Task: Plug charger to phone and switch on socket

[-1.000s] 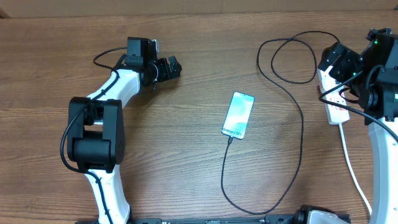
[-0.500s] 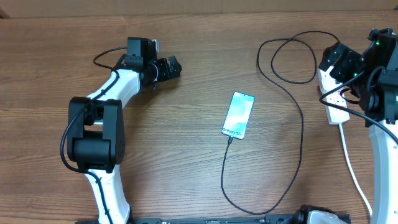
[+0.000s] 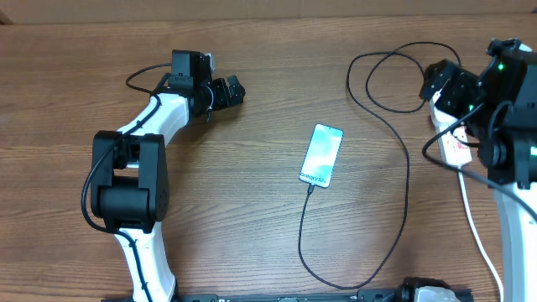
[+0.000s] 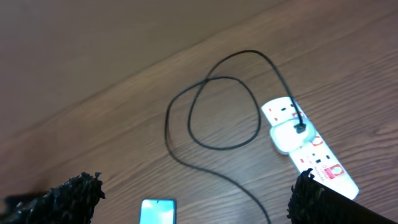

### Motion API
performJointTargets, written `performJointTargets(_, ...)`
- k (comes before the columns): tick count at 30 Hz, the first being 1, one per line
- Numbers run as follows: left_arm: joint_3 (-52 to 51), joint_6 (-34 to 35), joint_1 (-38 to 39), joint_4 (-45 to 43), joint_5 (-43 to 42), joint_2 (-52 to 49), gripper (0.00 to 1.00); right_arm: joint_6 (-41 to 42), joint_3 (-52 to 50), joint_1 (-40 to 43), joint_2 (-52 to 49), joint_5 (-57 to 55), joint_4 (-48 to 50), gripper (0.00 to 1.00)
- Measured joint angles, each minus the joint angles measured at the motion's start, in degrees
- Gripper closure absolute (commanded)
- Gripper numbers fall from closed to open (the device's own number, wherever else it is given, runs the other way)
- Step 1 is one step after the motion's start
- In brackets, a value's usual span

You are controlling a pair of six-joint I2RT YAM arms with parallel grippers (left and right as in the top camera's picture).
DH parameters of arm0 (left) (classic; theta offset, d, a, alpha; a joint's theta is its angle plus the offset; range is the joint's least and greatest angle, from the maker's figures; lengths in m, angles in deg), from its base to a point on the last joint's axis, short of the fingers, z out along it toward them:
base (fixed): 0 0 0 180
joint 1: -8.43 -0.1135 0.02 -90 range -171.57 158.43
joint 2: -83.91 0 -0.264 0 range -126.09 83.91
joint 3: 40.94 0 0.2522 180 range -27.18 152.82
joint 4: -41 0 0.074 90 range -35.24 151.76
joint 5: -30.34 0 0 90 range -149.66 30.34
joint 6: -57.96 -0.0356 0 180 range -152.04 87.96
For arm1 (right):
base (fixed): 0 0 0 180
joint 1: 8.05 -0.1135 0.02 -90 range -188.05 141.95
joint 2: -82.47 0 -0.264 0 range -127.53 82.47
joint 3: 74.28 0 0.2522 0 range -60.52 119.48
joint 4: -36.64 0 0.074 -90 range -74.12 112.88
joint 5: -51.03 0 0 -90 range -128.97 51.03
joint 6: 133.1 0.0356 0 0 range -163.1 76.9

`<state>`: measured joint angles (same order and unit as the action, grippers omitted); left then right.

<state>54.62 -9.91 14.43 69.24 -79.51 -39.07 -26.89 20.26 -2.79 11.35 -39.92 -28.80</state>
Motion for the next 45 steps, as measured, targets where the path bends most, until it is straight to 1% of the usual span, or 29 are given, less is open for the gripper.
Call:
performJointTargets(3, 0.0, 0.0, 0.0, 0.0, 0.0, 0.0, 0.0, -2.08, -1.16, -1.22, 2.19, -0.61, -1.51, 0.0)
performJointTargets(6, 0.0, 0.0, 0.0, 0.0, 0.0, 0.0, 0.0, -4.85, -6.32, -2.29, 4.79, -0.94, 2.12, 0.0)
performJointTargets(9, 0.0, 0.0, 0.0, -0.02, 0.0, 0.0, 0.0, -6.88, -14.93, -3.26, 6.69, -0.83, 11.56, 0.0)
performJointTargets(14, 0.02, 0.0, 0.0, -0.13, 0.35, 0.0, 0.0, -8.33, -33.4, -3.82, 8.5, 2.51, 33.55, 0.0)
performJointTargets(17, 0.02, 0.0, 0.0, -0.15, 0.52, 0.0, 0.0, -8.74, -43.95, -3.85, 9.64, 5.55, 45.0, 0.0)
performJointTargets(21, 0.02, 0.0, 0.0, -0.15, 0.83, 0.0, 0.01, -8.83, -54.9, -3.85, 12.48, 7.23, 51.43, 0.0)
performJointTargets(27, 0.02, 0.0, 0.0, -0.17, 0.9, 0.0, 0.0, -8.96, -66.18, -3.87, 18.43, 8.22, 55.49, 0.0)
performJointTargets(30, 0.02, -0.02, 0.0, -0.17, 1.01, 0.0, 0.01, -8.94, -71.47, -3.85, 23.06, 8.24, 57.77, 0.0)
performJointTargets(37, 0.02, 0.0, 0.0, -0.17, 1.07, 0.0, 0.0, -8.96, -78.38, -3.85, 33.97, 8.31, 59.76, 0.0)
performJointTargets(42, 0.02, -0.02, 0.0, -0.17, 1.07, 0.0, 0.0, -8.94, -79.71, -3.87, 40.61, 8.44, 56.06, 0.0)
performJointTargets(45, 0.02, 0.0, 0.0, -0.17, 1.07, 0.0, 0.01, -8.94, -79.71, -3.85, 44.76, 8.44, 51.8, 0.0)
